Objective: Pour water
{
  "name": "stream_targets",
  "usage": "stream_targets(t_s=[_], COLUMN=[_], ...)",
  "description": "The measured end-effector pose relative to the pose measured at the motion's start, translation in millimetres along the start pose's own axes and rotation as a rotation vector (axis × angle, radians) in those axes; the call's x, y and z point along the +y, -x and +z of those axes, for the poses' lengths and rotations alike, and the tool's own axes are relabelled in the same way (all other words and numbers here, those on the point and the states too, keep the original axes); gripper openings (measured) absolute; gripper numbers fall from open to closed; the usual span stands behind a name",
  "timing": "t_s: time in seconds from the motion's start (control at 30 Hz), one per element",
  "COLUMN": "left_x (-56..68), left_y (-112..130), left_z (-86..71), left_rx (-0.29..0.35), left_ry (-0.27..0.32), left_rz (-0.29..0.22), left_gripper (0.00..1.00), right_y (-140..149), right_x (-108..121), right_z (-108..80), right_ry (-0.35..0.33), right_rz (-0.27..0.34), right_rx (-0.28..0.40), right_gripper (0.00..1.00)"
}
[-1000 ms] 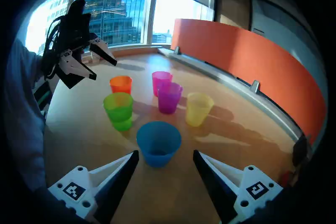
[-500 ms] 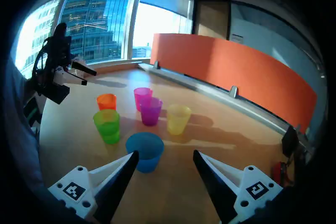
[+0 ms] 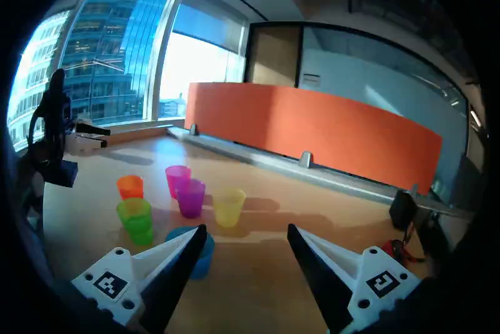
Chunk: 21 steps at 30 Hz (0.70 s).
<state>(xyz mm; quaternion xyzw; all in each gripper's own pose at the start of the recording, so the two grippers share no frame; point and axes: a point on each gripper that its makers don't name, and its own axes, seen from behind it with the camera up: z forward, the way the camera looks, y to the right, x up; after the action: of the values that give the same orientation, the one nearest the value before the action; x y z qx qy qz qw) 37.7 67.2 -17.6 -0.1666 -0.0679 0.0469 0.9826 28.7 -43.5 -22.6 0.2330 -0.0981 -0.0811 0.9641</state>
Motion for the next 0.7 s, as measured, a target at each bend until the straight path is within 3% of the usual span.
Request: stream_targets(t_s=[0.43,0.7], left_x=[-10.2,-18.8], left_y=[-18.7,-17.1], left_z=[-18.6,-21.1], left_rx=[0.105,0.113], left_ry=[-0.115,-0.187], left_rz=[-0.051,-0.049], left_gripper=[1.0,1.0], right_y=[-17.5,-28.6], right_x=[25.0,43.8], right_z=[-11.8,-19.4], right_ry=[0.205,0.339], right_rz=[0.092,0.118], right_rx=[0.136,0.205], right_gripper=[1.0,1.0])
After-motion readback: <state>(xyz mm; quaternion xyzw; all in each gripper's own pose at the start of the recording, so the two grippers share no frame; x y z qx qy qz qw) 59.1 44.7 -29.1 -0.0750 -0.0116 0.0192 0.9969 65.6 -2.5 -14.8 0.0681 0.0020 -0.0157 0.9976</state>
